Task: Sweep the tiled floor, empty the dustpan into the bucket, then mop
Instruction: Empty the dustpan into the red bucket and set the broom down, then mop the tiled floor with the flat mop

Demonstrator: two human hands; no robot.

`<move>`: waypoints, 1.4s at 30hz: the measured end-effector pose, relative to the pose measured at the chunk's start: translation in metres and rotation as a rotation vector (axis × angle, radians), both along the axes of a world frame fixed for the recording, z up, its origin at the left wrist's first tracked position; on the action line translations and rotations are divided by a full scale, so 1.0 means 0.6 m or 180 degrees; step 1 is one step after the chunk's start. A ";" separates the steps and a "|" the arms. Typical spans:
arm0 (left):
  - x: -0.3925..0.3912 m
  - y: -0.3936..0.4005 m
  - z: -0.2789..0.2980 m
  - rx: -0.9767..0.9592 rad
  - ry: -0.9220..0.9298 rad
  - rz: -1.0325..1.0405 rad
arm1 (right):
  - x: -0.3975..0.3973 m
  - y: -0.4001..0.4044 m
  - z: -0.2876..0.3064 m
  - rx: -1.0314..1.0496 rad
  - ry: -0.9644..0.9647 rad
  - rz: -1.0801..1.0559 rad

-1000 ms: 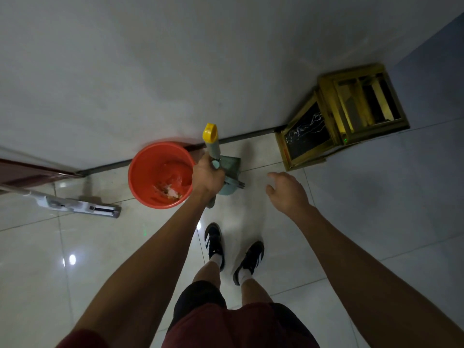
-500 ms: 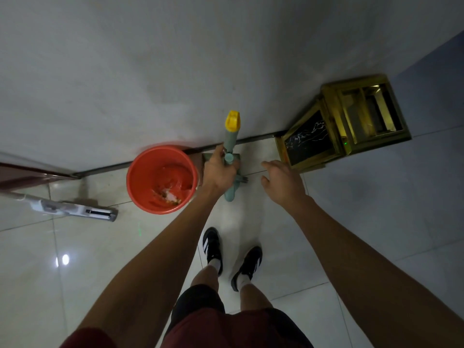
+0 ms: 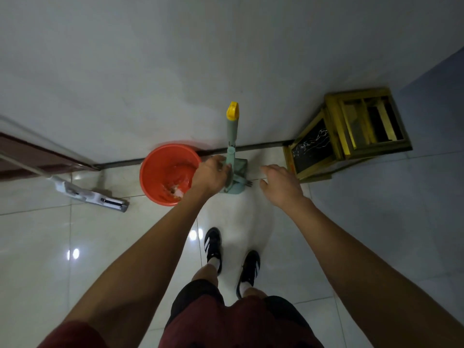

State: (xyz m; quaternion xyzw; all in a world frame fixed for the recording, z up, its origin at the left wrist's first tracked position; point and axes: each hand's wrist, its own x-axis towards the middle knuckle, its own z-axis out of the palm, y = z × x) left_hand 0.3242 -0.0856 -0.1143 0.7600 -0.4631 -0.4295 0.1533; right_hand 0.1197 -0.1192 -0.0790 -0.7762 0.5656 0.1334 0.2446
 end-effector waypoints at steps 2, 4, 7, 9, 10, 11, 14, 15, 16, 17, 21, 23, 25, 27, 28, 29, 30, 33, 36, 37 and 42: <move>0.006 0.033 0.014 0.0046 -0.0308 -0.0204 | 0.002 0.018 0.025 -0.0063 -0.0102 0.0131; 0.007 0.068 0.047 0.0020 -0.0682 -0.0407 | 0.005 0.038 0.050 -0.0166 -0.0249 0.0280; 0.013 0.124 0.089 -0.0016 -0.1075 -0.0568 | 0.017 0.062 0.075 -0.0296 -0.0456 0.0530; 0.023 0.162 0.112 -0.0055 -0.1258 -0.0579 | 0.032 0.075 0.086 -0.0327 -0.0508 0.0705; 0.029 0.181 0.122 -0.0094 -0.1315 -0.0549 | 0.042 0.083 0.091 -0.0324 -0.0519 0.0793; 0.038 0.198 0.128 -0.0132 -0.1362 -0.0494 | 0.054 0.090 0.095 -0.0320 -0.0534 0.0875; 0.069 0.251 0.141 -0.0066 -0.1483 -0.0248 | 0.098 0.118 0.103 -0.0281 -0.0568 0.1049; 0.083 0.270 0.143 -0.0042 -0.1495 -0.0137 | 0.115 0.127 0.104 -0.0278 -0.0562 0.1148; 0.097 0.291 0.146 0.0009 -0.1483 -0.0008 | 0.133 0.136 0.103 -0.0260 -0.0545 0.1270; 0.114 0.312 0.146 0.0032 -0.1458 0.0115 | 0.153 0.146 0.102 -0.0245 -0.0550 0.1395; 0.187 0.394 0.142 0.0126 -0.1411 0.0529 | 0.245 0.184 0.096 -0.0160 -0.0545 0.1752; 0.231 0.433 0.134 0.0181 -0.1402 0.0750 | 0.300 0.204 0.090 -0.0129 -0.0501 0.1918; 0.280 0.475 0.124 0.0267 -0.1329 0.0979 | 0.359 0.225 0.082 -0.0064 -0.0428 0.2058; 0.333 0.519 0.117 0.0305 -0.1240 0.1199 | 0.422 0.250 0.079 -0.0045 -0.0327 0.2217; 0.359 0.542 0.114 0.0326 -0.1202 0.1278 | 0.453 0.264 0.079 -0.0034 -0.0283 0.2262; 0.384 0.563 0.109 0.0327 -0.1172 0.1358 | 0.483 0.277 0.077 -0.0031 -0.0265 0.2294; 0.410 0.585 0.107 0.0338 -0.1146 0.1441 | 0.515 0.291 0.076 -0.0020 -0.0271 0.2328; 0.476 0.638 0.101 0.0367 -0.1086 0.1666 | 0.597 0.325 0.072 0.0096 -0.0343 0.2404; 0.526 0.674 0.099 0.0430 -0.1025 0.1818 | 0.663 0.348 0.067 0.0221 -0.0389 0.2386; 0.541 0.682 0.098 0.0446 -0.1009 0.1861 | 0.681 0.353 0.065 0.0244 -0.0388 0.2383; 0.616 0.690 0.095 0.0456 -0.0934 0.2090 | 0.760 0.347 0.056 0.0353 -0.0383 0.2442</move>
